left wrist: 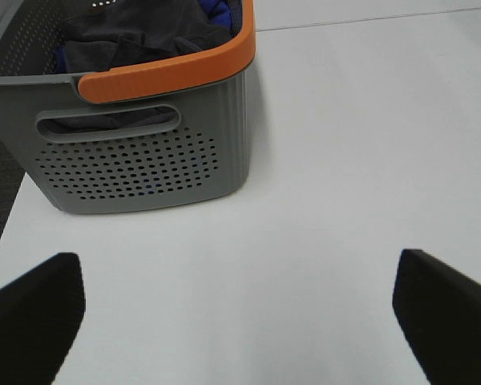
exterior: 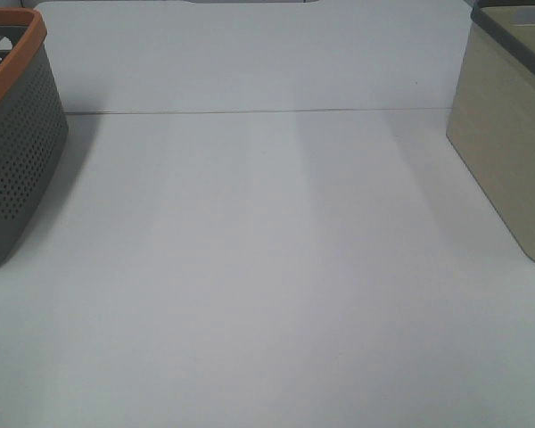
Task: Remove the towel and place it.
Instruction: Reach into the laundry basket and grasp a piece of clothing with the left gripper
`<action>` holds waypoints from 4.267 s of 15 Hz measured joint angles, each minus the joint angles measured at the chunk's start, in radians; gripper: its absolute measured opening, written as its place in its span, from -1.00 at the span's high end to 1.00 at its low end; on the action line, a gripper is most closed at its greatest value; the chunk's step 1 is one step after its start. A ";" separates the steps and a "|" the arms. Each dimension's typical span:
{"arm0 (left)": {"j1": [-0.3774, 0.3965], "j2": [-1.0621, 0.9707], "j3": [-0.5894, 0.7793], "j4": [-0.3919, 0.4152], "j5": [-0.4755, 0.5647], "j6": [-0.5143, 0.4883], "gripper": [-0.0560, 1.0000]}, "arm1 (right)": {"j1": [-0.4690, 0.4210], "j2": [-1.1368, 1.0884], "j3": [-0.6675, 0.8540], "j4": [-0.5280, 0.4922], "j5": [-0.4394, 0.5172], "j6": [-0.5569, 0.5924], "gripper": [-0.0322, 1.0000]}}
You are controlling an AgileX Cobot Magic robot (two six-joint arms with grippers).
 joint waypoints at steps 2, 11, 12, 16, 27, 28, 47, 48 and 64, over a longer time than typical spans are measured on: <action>0.000 0.000 0.000 0.000 0.000 0.000 -0.98 | 0.000 0.000 0.000 0.000 0.000 0.000 -0.24; 0.000 0.000 0.000 0.000 0.000 0.000 -0.98 | 0.000 0.000 0.000 0.000 0.000 0.000 -0.24; 0.000 0.000 0.000 0.000 0.000 0.000 -0.98 | 0.000 0.000 0.000 0.000 0.000 0.000 -0.24; 0.000 0.000 0.000 0.000 0.000 -0.036 -0.98 | 0.000 0.000 0.000 0.000 0.000 0.000 -0.24; 0.000 0.000 0.000 0.000 0.000 -0.039 -0.98 | 0.000 0.000 0.000 0.000 0.000 0.000 -0.24; 0.000 0.000 0.000 0.000 0.000 -0.039 -0.98 | 0.000 0.000 0.000 0.000 0.000 0.000 -0.24; 0.000 0.000 0.000 0.000 0.000 -0.039 -0.98 | 0.000 0.000 0.000 0.000 0.000 0.000 -0.24; 0.000 0.000 0.000 0.000 0.000 -0.039 -0.98 | 0.000 0.000 0.000 0.000 0.000 0.000 -0.24; 0.000 0.417 -0.389 -0.038 0.152 0.026 -0.98 | 0.000 0.000 0.000 0.000 0.000 0.000 -0.24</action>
